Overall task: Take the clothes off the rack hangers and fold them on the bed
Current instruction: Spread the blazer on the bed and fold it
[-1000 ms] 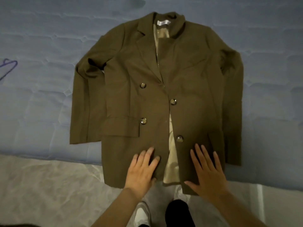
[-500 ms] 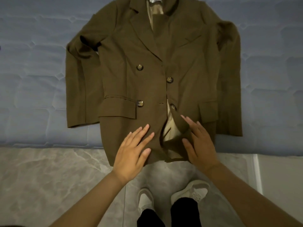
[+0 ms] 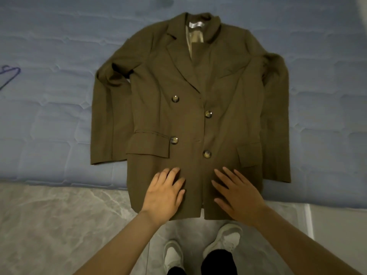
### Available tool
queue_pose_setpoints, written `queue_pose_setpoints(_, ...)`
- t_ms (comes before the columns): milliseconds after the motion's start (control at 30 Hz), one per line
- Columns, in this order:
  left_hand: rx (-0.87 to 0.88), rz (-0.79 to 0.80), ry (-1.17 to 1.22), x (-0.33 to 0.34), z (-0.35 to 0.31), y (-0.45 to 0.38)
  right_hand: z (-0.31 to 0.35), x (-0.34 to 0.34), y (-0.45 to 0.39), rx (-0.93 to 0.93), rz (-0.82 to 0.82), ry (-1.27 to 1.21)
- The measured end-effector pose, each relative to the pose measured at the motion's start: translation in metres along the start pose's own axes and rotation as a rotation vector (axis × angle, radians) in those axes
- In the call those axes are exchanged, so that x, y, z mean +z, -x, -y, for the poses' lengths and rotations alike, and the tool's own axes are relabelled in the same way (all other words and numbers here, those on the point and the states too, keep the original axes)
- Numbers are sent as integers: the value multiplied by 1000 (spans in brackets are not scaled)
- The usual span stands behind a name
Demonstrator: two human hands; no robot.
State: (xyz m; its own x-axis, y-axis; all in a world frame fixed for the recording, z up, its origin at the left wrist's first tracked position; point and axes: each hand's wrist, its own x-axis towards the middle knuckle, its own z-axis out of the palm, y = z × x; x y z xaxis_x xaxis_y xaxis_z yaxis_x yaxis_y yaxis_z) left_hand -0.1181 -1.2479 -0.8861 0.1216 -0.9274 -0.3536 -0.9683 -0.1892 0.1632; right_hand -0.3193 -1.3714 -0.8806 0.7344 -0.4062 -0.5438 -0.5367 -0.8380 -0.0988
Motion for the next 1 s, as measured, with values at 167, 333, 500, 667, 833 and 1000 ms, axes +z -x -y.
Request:
queue_pose_setpoints(167, -22, 0, -17, -33, -6, -27, 1, -46, -13, 1, -140, -257)
queue_pose_setpoints(333, -65, 69, -40, -75, -11, -68, -21, -84, -40, -57, -200, -300)
queue_pose_setpoints(500, -127, 36, 62, -120, -12, -120, -59, -139, -66, 0, -172, -313)
queue_pose_setpoints(667, -224, 1, 168, -153, 2, -174, -88, -185, -102, 73, -181, -398)
queue_pose_setpoints(833, -171, 81, 118, -150, 32, -218, -101, -213, -165, 331, -130, -719)
queue_pose_setpoints(1000, 1, 245, 18, -123, 73, -237, -101, -234, -244, 549, -241, -915)
